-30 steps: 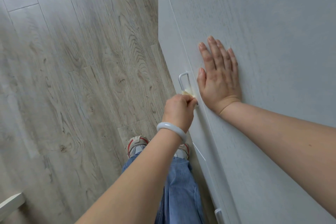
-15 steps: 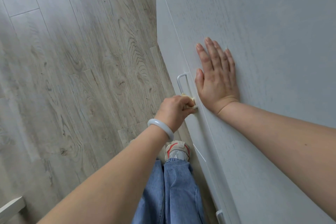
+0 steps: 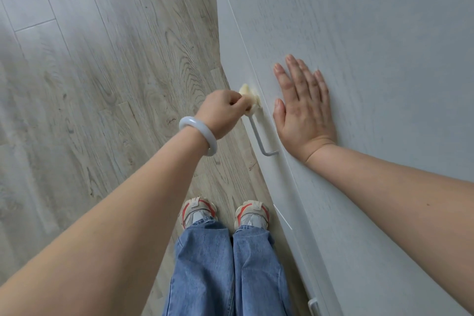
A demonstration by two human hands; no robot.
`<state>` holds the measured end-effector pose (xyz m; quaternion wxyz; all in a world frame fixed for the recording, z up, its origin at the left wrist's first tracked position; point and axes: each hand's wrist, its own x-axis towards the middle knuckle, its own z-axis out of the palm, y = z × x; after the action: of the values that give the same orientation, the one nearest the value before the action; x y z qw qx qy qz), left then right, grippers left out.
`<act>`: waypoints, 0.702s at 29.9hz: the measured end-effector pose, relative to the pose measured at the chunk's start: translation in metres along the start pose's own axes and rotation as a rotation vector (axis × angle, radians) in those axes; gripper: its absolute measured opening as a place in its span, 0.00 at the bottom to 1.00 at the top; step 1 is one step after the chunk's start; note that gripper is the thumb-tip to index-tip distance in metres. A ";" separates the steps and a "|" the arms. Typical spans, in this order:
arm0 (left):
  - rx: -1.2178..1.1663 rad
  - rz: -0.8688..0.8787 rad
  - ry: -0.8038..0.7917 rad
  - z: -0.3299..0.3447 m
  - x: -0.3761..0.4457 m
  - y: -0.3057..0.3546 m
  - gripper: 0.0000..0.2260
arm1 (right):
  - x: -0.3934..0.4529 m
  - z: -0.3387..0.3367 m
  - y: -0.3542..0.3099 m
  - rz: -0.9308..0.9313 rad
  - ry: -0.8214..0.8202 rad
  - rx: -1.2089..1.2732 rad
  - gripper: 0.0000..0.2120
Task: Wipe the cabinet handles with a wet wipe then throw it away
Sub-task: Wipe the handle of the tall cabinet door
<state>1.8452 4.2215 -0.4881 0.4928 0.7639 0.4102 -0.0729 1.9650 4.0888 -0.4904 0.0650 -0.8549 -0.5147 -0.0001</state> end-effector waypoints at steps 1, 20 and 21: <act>0.021 -0.012 0.017 0.001 0.001 0.002 0.14 | 0.000 0.000 0.000 -0.001 0.002 -0.002 0.28; -0.701 -0.458 0.145 0.085 -0.056 -0.004 0.04 | 0.001 0.001 0.001 0.003 0.007 -0.006 0.28; -0.725 -0.457 0.171 0.080 -0.048 -0.002 0.04 | 0.001 0.001 0.001 0.001 0.008 -0.004 0.28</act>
<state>1.8358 4.1303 -0.5045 0.6646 0.4346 0.6069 0.0320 1.9662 4.0894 -0.4913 0.0654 -0.8554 -0.5138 -0.0045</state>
